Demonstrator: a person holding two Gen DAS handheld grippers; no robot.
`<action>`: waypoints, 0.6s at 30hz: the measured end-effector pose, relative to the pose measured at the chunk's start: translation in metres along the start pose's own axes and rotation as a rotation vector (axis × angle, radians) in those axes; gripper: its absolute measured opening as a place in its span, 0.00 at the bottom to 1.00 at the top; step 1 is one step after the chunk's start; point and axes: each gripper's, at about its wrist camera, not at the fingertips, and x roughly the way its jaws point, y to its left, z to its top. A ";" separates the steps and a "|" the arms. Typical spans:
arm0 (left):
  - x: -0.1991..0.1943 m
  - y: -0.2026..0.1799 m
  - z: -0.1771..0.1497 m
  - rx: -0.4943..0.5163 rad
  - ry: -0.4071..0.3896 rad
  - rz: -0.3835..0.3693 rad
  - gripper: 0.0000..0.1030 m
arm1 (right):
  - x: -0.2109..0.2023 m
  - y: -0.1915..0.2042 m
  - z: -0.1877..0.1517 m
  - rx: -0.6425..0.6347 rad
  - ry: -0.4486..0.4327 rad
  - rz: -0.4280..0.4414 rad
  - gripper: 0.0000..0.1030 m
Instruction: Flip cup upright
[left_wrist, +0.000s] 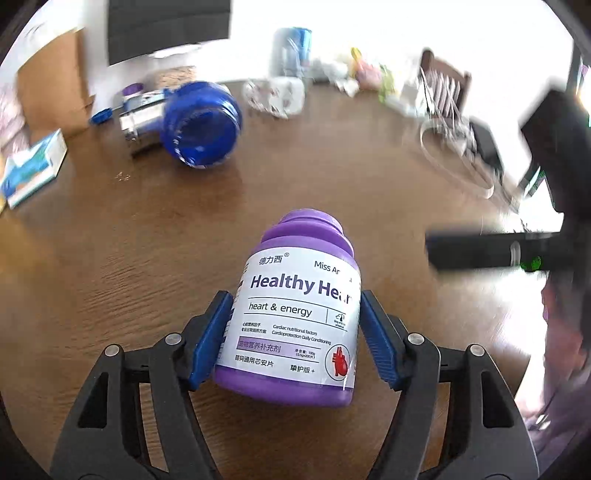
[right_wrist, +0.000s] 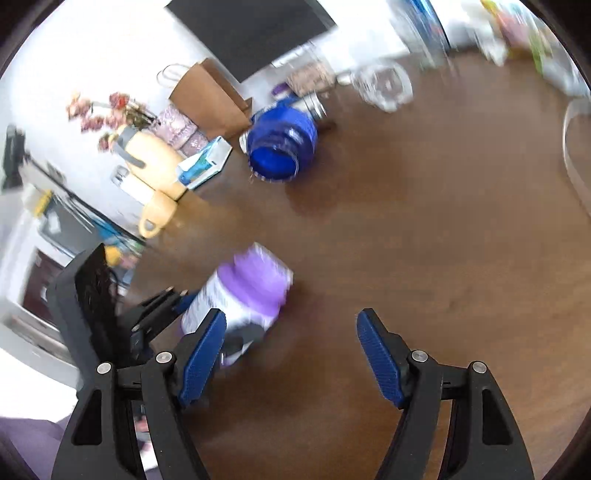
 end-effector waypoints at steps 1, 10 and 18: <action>-0.004 0.000 0.000 -0.014 -0.016 -0.008 0.63 | 0.006 -0.002 -0.002 0.037 0.015 0.047 0.75; -0.033 -0.017 -0.014 0.015 -0.092 -0.035 0.63 | 0.041 0.002 -0.004 0.220 0.101 0.352 0.75; -0.035 -0.014 -0.014 0.025 -0.080 -0.069 0.75 | 0.030 0.023 0.009 0.075 0.016 0.144 0.65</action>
